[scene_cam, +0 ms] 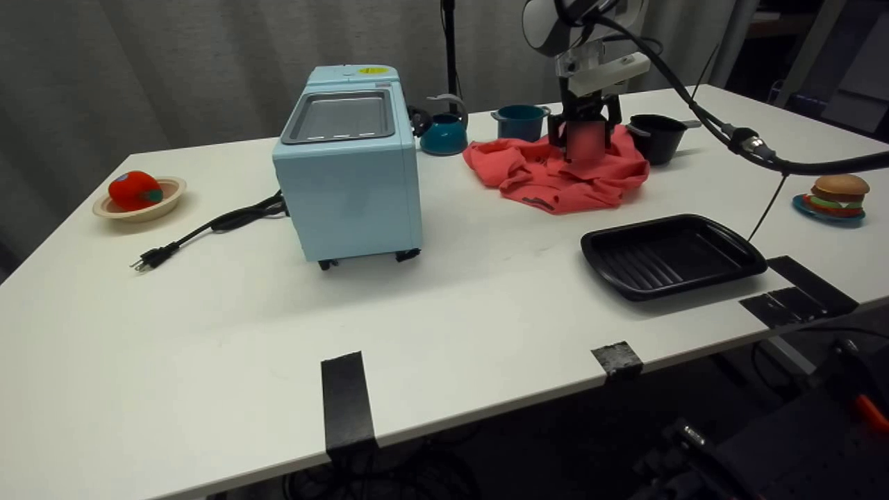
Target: Unfold the shirt
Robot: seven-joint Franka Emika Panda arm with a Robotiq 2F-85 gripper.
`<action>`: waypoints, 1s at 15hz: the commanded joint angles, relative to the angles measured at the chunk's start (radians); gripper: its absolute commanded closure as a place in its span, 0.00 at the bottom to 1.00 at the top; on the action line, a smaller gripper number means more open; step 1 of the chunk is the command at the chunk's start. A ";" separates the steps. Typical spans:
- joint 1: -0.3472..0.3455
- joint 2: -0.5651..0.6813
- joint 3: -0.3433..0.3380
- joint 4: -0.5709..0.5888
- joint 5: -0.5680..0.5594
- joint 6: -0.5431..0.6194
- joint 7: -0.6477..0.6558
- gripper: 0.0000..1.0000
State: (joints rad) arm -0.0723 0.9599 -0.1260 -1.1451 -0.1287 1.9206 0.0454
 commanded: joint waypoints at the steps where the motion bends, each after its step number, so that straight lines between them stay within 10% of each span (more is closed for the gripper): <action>1: -0.018 0.002 0.016 -0.017 0.001 -0.002 -0.047 0.35; 9: -0.013 -0.017 0.036 -0.042 0.005 0.020 -0.087 0.98; 15: -0.016 -0.115 0.127 -0.095 0.071 0.079 -0.182 0.99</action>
State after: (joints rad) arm -0.0736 0.9166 -0.0527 -1.1815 -0.1057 1.9719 -0.0676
